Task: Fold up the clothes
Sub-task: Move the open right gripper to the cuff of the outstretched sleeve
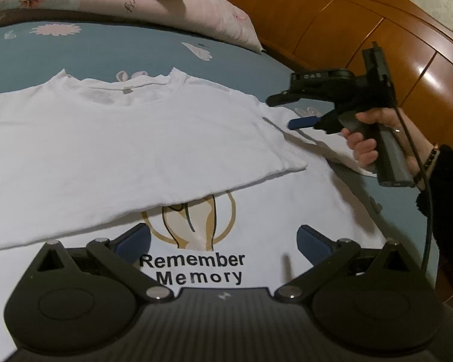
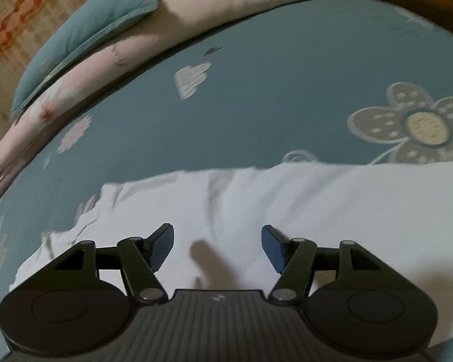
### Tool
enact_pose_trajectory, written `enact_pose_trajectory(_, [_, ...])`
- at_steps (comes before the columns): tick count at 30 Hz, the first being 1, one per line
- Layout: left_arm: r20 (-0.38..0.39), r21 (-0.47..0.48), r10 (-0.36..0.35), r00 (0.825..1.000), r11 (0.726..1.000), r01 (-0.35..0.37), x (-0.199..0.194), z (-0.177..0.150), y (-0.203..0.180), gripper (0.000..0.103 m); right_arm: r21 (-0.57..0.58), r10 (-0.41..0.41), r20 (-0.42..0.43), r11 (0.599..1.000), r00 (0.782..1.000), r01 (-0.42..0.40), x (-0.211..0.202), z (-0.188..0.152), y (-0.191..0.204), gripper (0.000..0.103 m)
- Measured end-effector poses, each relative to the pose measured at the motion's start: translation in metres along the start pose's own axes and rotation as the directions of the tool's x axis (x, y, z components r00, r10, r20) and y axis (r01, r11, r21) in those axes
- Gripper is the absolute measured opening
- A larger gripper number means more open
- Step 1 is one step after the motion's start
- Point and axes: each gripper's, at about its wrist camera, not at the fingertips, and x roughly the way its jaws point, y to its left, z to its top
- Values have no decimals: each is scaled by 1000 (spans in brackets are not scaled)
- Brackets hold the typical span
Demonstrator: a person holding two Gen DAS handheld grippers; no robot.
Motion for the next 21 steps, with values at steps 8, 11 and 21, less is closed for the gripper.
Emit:
enact_pose_trajectory(8, [-4,14,12,1000,1000,-12,1,0,-2,102,-65,-42,45,997,998,45,-63,-10,-20,72])
enact_pose_trajectory(11, [-5,9,13,1000,1000,-13,1,1,-2,102,-53,-49,56,997,997,52,-76,-12,-36,74])
enact_pose_trajectory(21, [25,41,43,999,998,-44,-9,6,-16,102,119,-191,72,976,979,182,-87,-27,-110,73])
